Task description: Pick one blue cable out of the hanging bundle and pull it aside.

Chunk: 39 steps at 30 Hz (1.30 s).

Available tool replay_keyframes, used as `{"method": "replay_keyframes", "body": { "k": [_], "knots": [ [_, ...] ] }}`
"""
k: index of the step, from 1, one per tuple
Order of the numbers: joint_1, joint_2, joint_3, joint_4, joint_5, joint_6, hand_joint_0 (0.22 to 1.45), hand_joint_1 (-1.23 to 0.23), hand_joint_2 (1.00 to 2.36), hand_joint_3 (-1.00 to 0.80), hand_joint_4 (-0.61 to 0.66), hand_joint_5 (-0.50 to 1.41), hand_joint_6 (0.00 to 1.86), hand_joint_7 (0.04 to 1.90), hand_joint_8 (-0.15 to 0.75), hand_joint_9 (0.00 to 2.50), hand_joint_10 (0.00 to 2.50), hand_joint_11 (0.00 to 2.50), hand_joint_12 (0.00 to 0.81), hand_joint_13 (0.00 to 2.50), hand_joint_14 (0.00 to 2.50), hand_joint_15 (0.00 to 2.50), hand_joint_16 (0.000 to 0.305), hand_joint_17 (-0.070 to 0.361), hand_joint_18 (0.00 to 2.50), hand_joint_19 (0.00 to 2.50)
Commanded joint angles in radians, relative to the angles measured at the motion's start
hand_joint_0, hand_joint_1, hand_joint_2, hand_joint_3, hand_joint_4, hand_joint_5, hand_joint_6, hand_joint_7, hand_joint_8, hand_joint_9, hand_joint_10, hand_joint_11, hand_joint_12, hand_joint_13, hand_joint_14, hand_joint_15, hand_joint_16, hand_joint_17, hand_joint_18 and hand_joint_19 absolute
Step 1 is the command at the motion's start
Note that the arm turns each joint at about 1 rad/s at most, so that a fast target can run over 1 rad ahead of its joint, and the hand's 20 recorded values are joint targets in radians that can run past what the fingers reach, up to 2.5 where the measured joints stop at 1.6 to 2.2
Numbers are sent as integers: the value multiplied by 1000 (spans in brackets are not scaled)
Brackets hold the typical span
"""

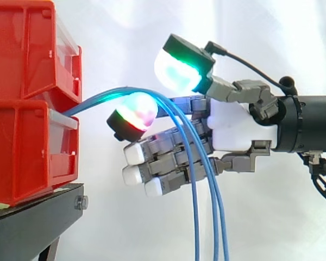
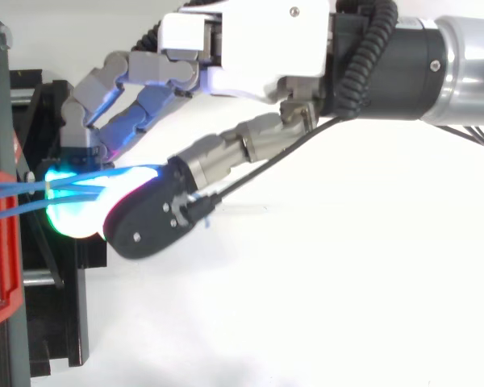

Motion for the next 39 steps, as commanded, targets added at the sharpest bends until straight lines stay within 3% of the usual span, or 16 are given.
{"method": "replay_keyframes", "body": {
  "k": [1, 3, 6, 9, 13, 18, 22, 26, 36, 39],
  "knots": [
    [-5, 8, 0, -4, -6, -7, 504, -433, 1000, -500, 82, -121, 879, 718, 244, 825, 11, 381, 251, 627, 12, 309, 37, 83, 534, 384],
    [-10, 7, 0, -4, -6, -9, 582, -438, 1000, -500, 47, -121, 887, 789, 226, 822, 12, 386, 234, 621, 13, 322, 33, 75, 507, 397],
    [-13, 8, 0, -4, -7, -9, 597, -561, 1013, -345, 47, -128, 902, 911, 233, 801, 14, 399, 240, 621, 13, 326, 33, 75, 510, 397],
    [-13, 8, 0, -4, -10, -11, 609, -644, 1016, -266, 51, -135, 943, 834, 236, 781, 13, 413, 242, 620, 15, 329, 34, 76, 514, 387],
    [-15, 8, 0, -4, -12, -14, 653, -767, 1016, -224, -68, -148, 977, 813, 238, 754, 13, 420, 242, 617, 14, 319, 34, 77, 543, 366],
    [-15, 7, 0, -4, -12, -18, 724, -836, 1012, -313, -166, -154, 981, 892, 230, 750, 15, 426, 240, 614, 13, 303, 34, 76, 562, 349],
    [-15, 7, 0, -4, -12, -23, 715, -872, 1000, -500, -144, -157, 980, 856, 216, 768, 13, 424, 235, 622, 13, 304, 33, 73, 584, 344],
    [-15, 7, -1, -4, -12, -38, 568, -778, 1000, -500, 41, -132, 948, 773, 218, 798, 13, 420, 238, 626, 13, 321, 34, 76, 576, 383],
    [-13, 7, -3, -4, -9, -60, 552, -408, 1001, -500, 23, -100, 894, 852, 234, 913, 13, 402, 245, 643, 16, 350, 37, 83, 545, 465],
    [-15, 8, -3, -2, -10, -60, 580, -475, 1013, -355, 20, -95, 889, 955, 231, 917, 13, 413, 244, 648, 14, 352, 36, 82, 542, 464]
  ]
}}
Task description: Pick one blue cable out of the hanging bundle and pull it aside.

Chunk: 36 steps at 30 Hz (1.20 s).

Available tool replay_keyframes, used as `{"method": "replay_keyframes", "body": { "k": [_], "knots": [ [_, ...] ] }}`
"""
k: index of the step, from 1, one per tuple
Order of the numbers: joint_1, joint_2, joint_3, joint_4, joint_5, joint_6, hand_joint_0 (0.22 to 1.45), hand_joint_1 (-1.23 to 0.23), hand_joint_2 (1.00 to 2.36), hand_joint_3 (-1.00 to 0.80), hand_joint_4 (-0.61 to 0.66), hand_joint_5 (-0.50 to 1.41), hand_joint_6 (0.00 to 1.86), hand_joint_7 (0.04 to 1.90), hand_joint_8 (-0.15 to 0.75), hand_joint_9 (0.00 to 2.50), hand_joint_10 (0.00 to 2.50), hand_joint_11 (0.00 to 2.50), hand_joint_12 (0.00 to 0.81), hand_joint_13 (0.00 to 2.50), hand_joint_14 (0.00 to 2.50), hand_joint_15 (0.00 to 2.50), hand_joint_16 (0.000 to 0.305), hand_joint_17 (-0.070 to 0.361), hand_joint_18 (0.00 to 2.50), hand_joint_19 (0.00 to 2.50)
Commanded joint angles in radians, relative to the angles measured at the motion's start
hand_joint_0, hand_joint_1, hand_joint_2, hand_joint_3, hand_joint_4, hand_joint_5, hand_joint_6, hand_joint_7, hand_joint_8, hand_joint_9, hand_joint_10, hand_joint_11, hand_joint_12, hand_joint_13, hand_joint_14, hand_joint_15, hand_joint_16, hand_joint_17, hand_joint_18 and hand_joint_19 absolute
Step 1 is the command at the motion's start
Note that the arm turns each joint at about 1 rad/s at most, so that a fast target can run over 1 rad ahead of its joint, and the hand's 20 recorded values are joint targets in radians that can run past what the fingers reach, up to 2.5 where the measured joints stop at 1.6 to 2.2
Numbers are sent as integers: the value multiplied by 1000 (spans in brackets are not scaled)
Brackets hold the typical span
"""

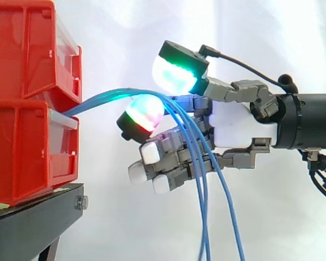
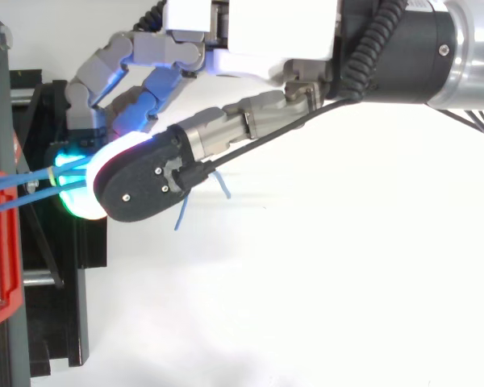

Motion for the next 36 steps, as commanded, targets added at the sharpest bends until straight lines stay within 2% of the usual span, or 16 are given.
{"method": "replay_keyframes", "body": {
  "k": [1, 3, 4, 5, 7, 9, 11, 14, 15, 20, 22, 25, 26, 28, 34, 36],
  "knots": [
    [1, 1, 0, 0, -1, -1, 578, -507, 1015, -307, 30, -97, 890, 1006, 231, 916, 14, 419, 243, 649, 14, 352, 36, 82, 544, 466],
    [-1, -1, 0, 0, -2, -1, 574, -571, 1017, -203, 47, -99, 905, 1044, 243, 910, 15, 418, 249, 677, 17, 380, 38, 86, 561, 464],
    [1, -1, 0, 0, -1, -1, 579, -593, 1016, -180, 51, -99, 913, 1021, 252, 903, 13, 424, 257, 688, 15, 380, 40, 90, 578, 446],
    [-1, -1, 0, 0, -1, 1, 598, -651, 1015, -171, 35, -102, 937, 919, 257, 892, 14, 450, 263, 693, 15, 381, 41, 92, 583, 442],
    [-1, -1, 0, 1, -2, 1, 630, -759, 1011, -158, -17, -114, 962, 845, 256, 867, 16, 467, 268, 696, 15, 382, 42, 94, 615, 427],
    [-1, 1, 0, 3, -2, -1, 662, -821, 1010, -156, -121, -124, 971, 902, 251, 856, 14, 482, 263, 696, 15, 381, 41, 92, 615, 412],
    [-1, 1, 0, 3, -2, 1, 713, -843, 1013, -203, -184, -137, 975, 1051, 220, 836, 17, 487, 241, 673, 16, 377, 37, 83, 608, 423],
    [-1, -1, 0, 0, -2, 3, 754, -857, 1011, -286, -206, -144, 981, 1068, 205, 830, 17, 492, 238, 665, 17, 371, 36, 82, 607, 407],
    [-1, -1, 0, 0, -2, 3, 770, -871, 1010, -323, -187, -144, 976, 1152, 196, 831, 15, 487, 234, 662, 15, 367, 36, 81, 606, 408],
    [-2, 1, 0, 1, -2, 1, 792, -874, 1000, -500, -244, -135, 981, 1113, 179, 849, 15, 483, 224, 685, 17, 370, 34, 76, 630, 396],
    [-2, 1, 0, 3, -2, 1, 765, -884, 1000, -500, -238, -131, 981, 1099, 170, 864, 15, 492, 221, 696, 16, 375, 33, 75, 647, 385],
    [-2, -1, 0, 0, -2, 1, 705, -900, 1000, -500, -161, -121, 972, 1048, 173, 888, 17, 489, 221, 719, 16, 377, 33, 74, 648, 399],
    [-2, 1, 0, 0, -2, 1, 657, -903, 1000, -500, -96, -111, 960, 973, 180, 913, 18, 494, 222, 721, 17, 385, 33, 73, 645, 415],
    [-2, -1, 0, 0, -2, 1, 594, -847, 1000, -500, -35, -101, 948, 872, 190, 937, 17, 486, 228, 728, 18, 392, 33, 74, 641, 441],
    [-2, 1, 0, 0, -2, 1, 492, -622, 1000, -500, 17, -92, 907, 853, 227, 988, 14, 471, 252, 752, 15, 395, 39, 88, 675, 458],
    [-2, 1, 0, 1, -2, 1, 485, -496, 1000, -500, 19, -91, 893, 875, 233, 998, 16, 470, 260, 755, 17, 394, 40, 91, 671, 473]
  ]
}}
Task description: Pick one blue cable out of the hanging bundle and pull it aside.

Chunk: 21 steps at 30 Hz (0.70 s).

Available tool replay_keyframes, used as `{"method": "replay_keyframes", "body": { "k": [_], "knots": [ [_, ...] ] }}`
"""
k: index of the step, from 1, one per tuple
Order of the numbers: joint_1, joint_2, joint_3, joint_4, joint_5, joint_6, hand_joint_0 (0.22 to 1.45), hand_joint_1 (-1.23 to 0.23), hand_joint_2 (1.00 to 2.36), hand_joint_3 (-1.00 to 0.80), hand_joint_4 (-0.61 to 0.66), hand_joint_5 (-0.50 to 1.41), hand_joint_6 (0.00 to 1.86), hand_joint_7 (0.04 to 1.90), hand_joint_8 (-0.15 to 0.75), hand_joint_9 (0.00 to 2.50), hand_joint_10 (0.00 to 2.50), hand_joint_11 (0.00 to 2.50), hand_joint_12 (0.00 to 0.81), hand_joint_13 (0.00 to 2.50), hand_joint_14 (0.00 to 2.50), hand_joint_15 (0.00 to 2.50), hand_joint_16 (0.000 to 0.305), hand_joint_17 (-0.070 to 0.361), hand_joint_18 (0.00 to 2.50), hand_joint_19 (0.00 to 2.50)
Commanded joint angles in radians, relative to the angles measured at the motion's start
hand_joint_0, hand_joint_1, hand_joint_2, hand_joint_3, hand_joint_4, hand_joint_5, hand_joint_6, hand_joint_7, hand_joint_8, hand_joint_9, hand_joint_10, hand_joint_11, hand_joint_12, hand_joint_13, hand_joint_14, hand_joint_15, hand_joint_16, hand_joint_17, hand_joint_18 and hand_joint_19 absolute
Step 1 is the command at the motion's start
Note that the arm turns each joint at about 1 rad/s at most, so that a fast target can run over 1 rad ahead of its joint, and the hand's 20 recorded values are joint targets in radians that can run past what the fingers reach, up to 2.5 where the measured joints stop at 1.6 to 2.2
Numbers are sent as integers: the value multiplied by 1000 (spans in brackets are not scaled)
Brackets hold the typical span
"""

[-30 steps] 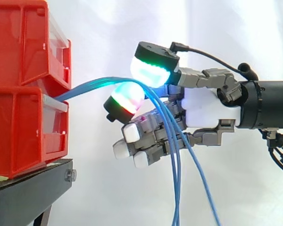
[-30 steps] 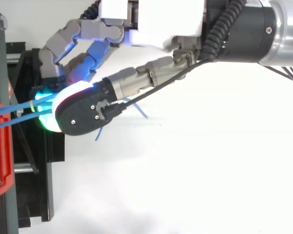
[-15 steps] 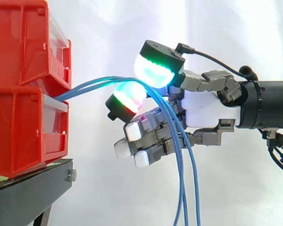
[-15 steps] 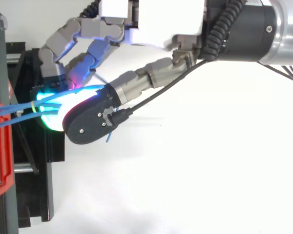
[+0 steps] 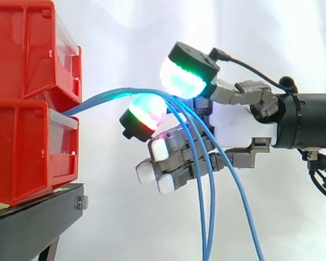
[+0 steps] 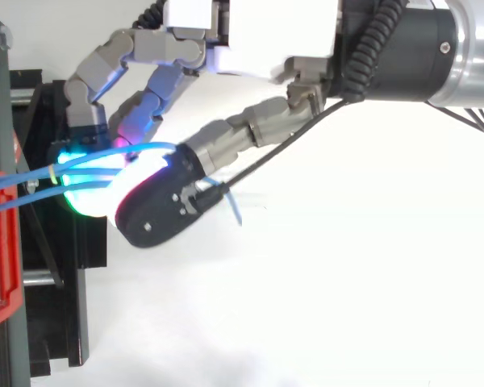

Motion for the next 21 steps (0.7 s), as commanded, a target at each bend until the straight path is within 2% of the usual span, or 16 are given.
{"method": "replay_keyframes", "body": {
  "k": [1, 3, 5, 7, 8, 11, 12, 14, 16, 19, 21],
  "knots": [
    [0, 1, 0, 1, 0, 0, 483, -470, 1000, -500, 22, -90, 891, 882, 231, 1004, 14, 466, 262, 757, 17, 400, 41, 93, 674, 475],
    [0, 1, 0, 3, 0, 2, 503, -355, 1000, -500, 19, -91, 885, 895, 232, 1015, 15, 473, 259, 762, 16, 415, 40, 91, 661, 492],
    [0, 1, 0, 3, 0, 2, 561, -306, 1000, -500, -1, -93, 881, 917, 222, 1009, 15, 468, 243, 753, 17, 426, 37, 84, 632, 520],
    [0, 1, 0, 3, 0, 2, 583, -412, 1003, -460, 9, -95, 880, 940, 226, 1005, 16, 477, 245, 753, 17, 422, 37, 83, 629, 516],
    [0, 1, 0, 1, 0, 2, 581, -458, 1011, -378, -3, -99, 885, 931, 230, 1003, 16, 490, 246, 751, 17, 425, 37, 83, 630, 516],
    [0, 1, 0, 3, 0, 2, 572, -572, 1018, -224, 27, -106, 892, 1058, 233, 958, 16, 500, 252, 743, 17, 429, 38, 85, 632, 516],
    [0, -1, 0, 3, 0, 2, 577, -612, 1018, -202, 23, -111, 915, 999, 237, 945, 16, 506, 255, 740, 18, 435, 38, 85, 632, 518],
    [0, -1, 0, 3, 0, 3, 600, -718, 1015, -172, 23, -113, 939, 898, 252, 936, 17, 509, 271, 747, 16, 416, 42, 94, 664, 487],
    [0, -1, 0, 5, 0, 3, 634, -794, 1015, -157, -44, -123, 952, 924, 248, 918, 17, 520, 262, 736, 16, 411, 41, 92, 666, 483],
    [-1, 1, 0, 5, 0, 3, 689, -839, 1017, -193, -122, -133, 959, 1035, 219, 889, 16, 519, 247, 718, 19, 417, 38, 85, 663, 476],
    [-3, 1, 0, 5, 0, 3, 730, -858, 1015, -249, -166, -138, 970, 1042, 207, 889, 16, 525, 241, 715, 18, 405, 37, 84, 670, 463]
  ]
}}
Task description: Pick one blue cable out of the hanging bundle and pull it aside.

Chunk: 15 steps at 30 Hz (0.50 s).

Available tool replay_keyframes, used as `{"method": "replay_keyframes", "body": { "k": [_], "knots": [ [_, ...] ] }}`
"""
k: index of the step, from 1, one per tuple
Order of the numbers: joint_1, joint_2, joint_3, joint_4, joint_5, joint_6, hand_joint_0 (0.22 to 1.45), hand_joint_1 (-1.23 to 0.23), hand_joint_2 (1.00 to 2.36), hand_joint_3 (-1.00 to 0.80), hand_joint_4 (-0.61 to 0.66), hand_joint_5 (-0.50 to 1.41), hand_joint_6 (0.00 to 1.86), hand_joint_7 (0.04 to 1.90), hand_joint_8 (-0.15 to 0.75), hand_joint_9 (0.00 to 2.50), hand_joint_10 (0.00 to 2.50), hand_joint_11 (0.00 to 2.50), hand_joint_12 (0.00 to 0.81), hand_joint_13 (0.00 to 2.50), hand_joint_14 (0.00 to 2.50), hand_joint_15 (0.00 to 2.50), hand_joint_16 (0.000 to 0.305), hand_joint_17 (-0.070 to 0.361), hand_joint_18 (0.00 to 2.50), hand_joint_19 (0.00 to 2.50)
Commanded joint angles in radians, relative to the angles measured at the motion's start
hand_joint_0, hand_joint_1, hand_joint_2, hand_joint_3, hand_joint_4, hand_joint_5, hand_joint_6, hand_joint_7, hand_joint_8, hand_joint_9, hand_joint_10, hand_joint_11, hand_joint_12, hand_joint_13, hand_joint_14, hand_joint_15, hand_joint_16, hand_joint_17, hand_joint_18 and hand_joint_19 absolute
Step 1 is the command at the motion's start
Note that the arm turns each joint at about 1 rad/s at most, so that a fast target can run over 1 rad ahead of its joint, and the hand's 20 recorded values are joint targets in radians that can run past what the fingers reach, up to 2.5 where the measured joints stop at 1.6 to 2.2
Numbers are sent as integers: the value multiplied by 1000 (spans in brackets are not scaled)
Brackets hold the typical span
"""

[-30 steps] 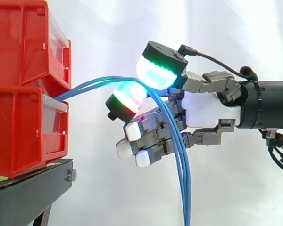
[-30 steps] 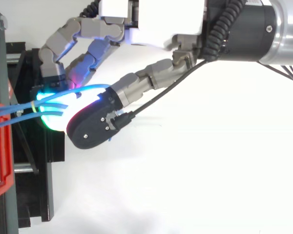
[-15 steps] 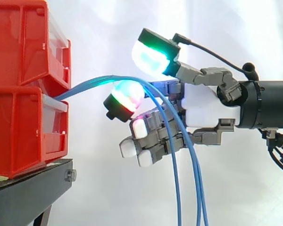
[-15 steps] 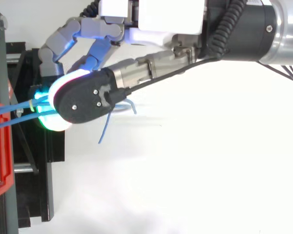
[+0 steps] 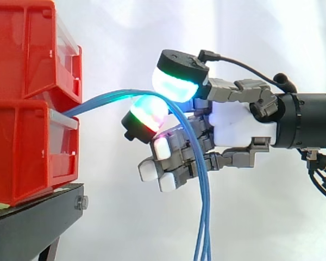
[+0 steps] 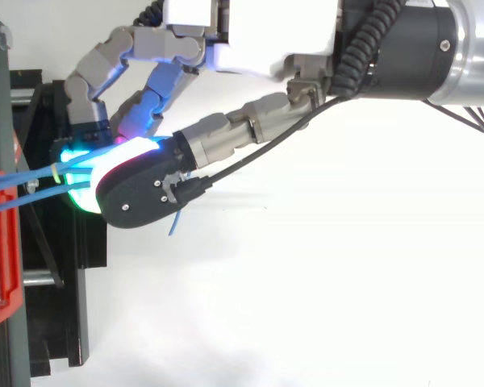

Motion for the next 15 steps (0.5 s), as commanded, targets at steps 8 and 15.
{"method": "replay_keyframes", "body": {
  "k": [8, 15],
  "knots": [
    [-6, -1, 0, -4, -3, -1, 780, -885, 1000, -500, -226, -128, 972, 1141, 177, 906, 16, 516, 227, 735, 16, 392, 34, 78, 696, 426],
    [-15, 1, 0, -8, -20, -34, 738, -936, 1000, -500, -259, -116, 968, 1073, 164, 923, 16, 520, 217, 743, 17, 401, 33, 75, 698, 436]
  ]
}}
